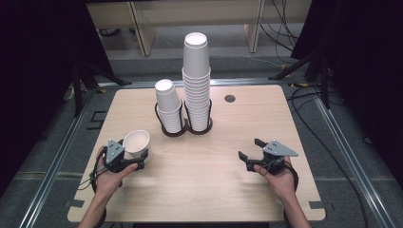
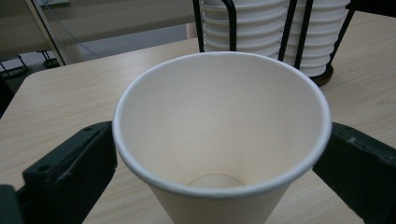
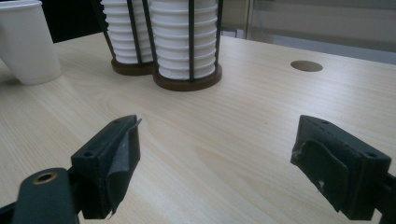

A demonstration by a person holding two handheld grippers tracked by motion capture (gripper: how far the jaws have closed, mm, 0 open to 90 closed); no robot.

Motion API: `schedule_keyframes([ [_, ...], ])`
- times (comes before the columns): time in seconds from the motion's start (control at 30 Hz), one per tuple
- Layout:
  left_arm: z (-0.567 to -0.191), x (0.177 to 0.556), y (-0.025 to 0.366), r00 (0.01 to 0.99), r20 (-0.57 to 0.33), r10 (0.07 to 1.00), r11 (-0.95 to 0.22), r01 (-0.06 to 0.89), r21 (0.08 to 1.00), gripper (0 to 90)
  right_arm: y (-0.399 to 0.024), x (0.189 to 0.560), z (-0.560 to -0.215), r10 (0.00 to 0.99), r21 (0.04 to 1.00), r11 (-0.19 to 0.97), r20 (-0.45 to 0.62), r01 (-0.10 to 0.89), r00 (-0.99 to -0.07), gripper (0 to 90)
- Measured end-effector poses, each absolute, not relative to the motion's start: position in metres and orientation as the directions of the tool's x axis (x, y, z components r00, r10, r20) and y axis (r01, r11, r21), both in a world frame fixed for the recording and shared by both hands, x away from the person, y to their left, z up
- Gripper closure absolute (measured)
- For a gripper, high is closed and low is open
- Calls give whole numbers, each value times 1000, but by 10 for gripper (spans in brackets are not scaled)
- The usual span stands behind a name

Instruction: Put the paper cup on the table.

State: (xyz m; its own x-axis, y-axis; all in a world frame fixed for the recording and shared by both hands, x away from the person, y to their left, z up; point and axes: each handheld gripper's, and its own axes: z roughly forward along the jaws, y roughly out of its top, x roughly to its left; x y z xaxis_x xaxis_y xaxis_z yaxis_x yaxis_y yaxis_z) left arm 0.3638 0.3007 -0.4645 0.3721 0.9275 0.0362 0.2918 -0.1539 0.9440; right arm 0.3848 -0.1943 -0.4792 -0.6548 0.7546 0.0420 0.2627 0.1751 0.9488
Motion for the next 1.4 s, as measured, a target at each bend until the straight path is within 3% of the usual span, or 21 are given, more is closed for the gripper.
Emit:
schedule_keyframes([
  [0.1,-465,363,302,368,37,929,-152,289,945,0,-194,385,-479,763,951,181,25,250,-646,155],
  [0.17,-464,361,303,361,42,932,-155,291,944,0,-193,382,-479,769,943,157,71,295,-636,155],
  [0.9,-467,333,316,317,-3,948,-83,256,963,0,-194,384,-481,763,951,166,42,259,-645,155],
  [1.4,-486,313,330,292,5,956,-94,292,952,0,-194,380,-483,770,944,160,63,289,-635,155],
])
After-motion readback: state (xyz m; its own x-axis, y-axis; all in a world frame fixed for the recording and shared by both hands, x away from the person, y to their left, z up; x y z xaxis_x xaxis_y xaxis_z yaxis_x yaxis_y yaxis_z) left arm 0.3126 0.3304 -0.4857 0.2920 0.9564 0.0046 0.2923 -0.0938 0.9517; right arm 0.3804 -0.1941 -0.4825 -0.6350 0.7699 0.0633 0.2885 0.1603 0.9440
